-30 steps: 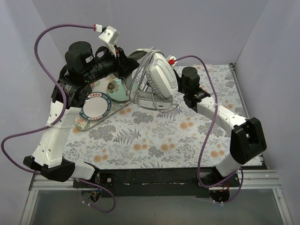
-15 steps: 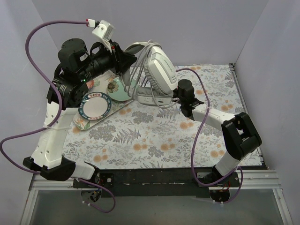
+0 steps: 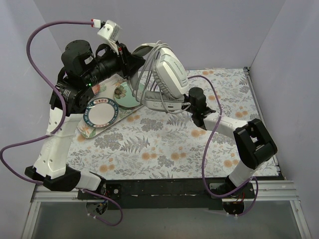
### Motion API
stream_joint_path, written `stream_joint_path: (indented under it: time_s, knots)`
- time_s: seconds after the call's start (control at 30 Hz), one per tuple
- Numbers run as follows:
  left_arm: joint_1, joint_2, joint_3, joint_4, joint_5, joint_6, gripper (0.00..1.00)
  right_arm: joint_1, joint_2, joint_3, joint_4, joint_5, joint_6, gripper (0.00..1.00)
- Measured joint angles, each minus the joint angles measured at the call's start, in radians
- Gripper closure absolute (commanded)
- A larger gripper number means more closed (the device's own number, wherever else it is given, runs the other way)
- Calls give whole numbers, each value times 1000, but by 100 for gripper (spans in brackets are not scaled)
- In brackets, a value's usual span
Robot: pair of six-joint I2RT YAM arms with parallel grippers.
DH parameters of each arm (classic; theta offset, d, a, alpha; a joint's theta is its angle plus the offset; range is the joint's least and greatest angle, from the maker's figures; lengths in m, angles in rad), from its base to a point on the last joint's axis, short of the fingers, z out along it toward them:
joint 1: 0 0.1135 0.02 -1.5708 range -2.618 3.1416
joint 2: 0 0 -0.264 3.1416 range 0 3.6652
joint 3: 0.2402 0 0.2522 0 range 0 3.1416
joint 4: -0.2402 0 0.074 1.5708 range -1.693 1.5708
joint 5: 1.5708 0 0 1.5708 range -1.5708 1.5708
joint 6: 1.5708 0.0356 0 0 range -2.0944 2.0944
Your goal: Wrap the headphones
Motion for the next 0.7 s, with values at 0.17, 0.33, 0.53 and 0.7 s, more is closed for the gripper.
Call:
stream_joint_path:
  time_s: [0.17,0.33,0.53,0.7]
  knots:
    - [0,0,2,1,-1,0,96,2,-3,-5,-24,29,-26,43]
    - [0,0,2,0,-3,1,96,11,-33,-54,-26,57,-50,42]
    - [0,0,5,2,-10,1,96,35,-78,-116,-40,107,-78,43]
    - [0,0,5,3,-10,1,96,58,-111,-117,-59,146,-109,51]
